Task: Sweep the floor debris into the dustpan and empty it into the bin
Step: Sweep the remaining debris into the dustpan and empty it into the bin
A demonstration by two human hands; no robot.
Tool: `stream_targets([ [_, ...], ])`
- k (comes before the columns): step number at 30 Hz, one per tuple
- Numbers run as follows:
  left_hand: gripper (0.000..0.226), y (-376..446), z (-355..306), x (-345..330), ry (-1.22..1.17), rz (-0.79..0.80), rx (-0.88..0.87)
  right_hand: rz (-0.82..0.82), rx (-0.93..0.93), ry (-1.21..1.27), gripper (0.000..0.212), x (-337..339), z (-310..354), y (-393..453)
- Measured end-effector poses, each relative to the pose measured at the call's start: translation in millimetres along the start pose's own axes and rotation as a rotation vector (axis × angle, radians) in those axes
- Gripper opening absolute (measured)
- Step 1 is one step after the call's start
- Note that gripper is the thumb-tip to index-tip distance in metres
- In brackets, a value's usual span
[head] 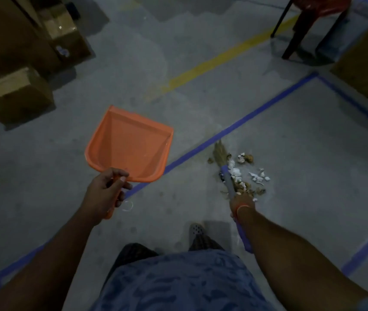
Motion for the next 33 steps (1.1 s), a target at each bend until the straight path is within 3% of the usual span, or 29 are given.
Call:
stream_targets([
  [5, 0.012, 89, -8, 11, 0.021, 0.204, -0.041, -0.071, -0.174, -0.009, 0.031, -20, -15, -38],
  [7, 0.014, 125, -10, 15, 0.049, 0.316, -0.069, -0.105, -0.235, 0.099, 0.034, -35, -19, -72],
  [15, 0.012, 204, -43, 22, 0.043, 0.603, -0.168, -0.207, -0.297, 0.247, 0.033, -90, 16, -163],
  [21, 0.011, 224, -46, 27, 0.032, 0.656, -0.162, -0.274, -0.252, 0.290, 0.034, -77, 76, -145],
  [26, 0.011, 237, -43, 38, 0.072, 0.647, -0.148, -0.173, -0.207, 0.397, 0.034, -70, 130, -120],
  [33, 0.010, 251, -46, 37, 0.065, 0.653, -0.125, -0.071, -0.257, 0.393, 0.029, -96, 137, -114],
])
Point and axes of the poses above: each hand's wrist, its own y-axis towards the middle knuckle, its own x-axis out of the back of the hand, z = x × y, the point moved 3 cm from there along y, towards the middle knuckle, and after that the axes turned 14 degrees about -x, right-handed, at the moved point
